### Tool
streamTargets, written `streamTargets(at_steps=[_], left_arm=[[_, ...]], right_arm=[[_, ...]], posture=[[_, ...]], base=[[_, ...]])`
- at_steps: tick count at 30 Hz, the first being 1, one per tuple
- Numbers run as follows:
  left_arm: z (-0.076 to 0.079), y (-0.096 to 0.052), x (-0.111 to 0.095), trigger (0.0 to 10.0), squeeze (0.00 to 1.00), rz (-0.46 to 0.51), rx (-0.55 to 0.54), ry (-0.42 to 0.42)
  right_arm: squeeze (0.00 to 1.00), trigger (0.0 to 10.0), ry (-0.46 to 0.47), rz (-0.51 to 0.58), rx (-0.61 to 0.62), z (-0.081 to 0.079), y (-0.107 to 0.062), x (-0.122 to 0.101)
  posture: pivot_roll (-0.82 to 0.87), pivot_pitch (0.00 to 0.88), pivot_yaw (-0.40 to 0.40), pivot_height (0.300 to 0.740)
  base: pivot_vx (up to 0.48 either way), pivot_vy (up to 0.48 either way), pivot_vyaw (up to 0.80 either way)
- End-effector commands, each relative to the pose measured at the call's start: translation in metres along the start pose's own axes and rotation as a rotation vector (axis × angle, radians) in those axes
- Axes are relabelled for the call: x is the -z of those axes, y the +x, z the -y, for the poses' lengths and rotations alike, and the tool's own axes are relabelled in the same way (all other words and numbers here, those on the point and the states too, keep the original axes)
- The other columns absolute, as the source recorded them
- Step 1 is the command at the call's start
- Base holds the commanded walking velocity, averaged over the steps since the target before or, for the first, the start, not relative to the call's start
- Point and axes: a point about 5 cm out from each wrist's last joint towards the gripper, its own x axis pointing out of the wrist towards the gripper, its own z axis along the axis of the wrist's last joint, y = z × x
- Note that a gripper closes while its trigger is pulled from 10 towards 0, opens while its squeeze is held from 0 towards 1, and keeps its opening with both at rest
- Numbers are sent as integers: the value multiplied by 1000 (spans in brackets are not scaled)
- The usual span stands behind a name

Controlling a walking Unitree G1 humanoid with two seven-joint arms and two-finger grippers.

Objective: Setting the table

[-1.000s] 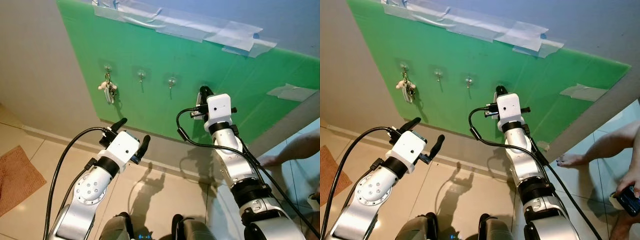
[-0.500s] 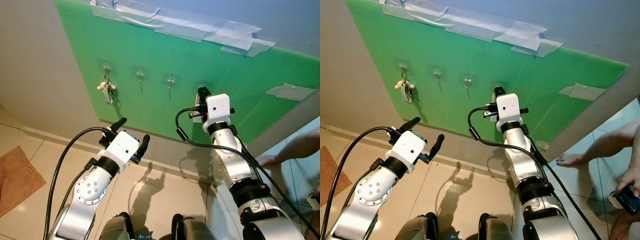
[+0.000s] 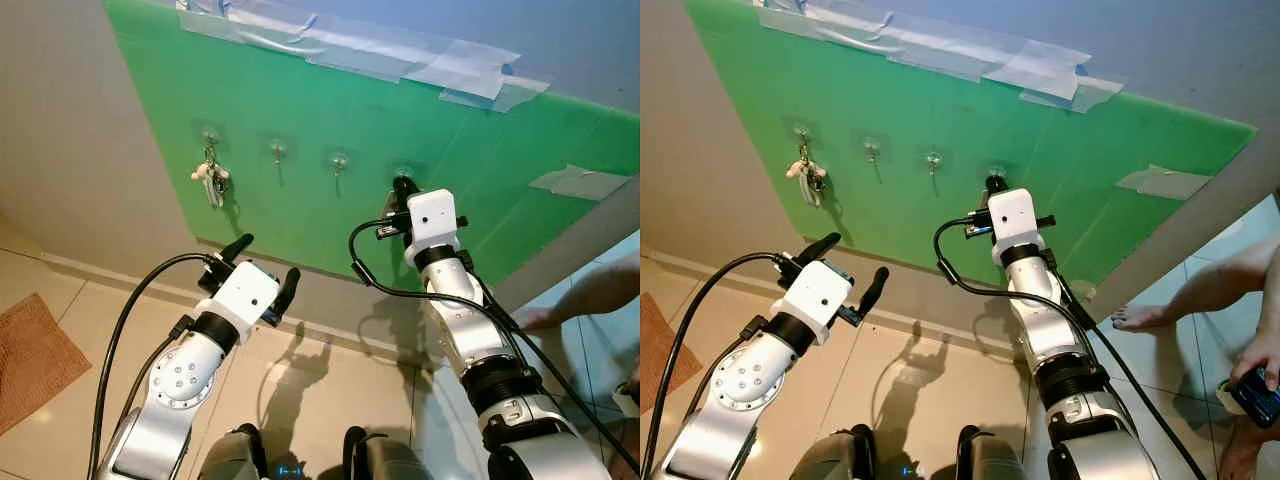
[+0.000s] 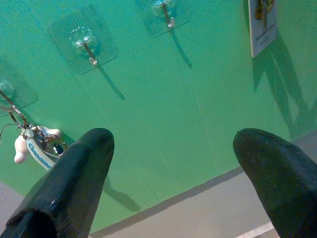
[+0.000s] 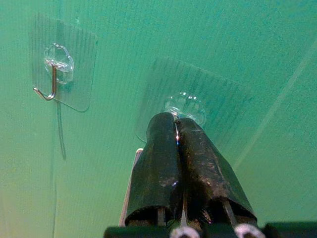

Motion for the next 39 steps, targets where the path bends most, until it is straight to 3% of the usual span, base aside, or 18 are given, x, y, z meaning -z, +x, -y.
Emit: streamTargets(at_steps=[1,39], left_arm=[[2,0,-3,10000,0,17,3,11],[5,0,-3,10000,0,16,-1,13]], right_arm=[[0,10000,-14,-7,6,2,0,1],[16,10000,3,32,-25,-4,3,-6]], posture=[[38,188,-66,740],[35,199,-70,740]], base=[[0,0,0],[0,0,0]])
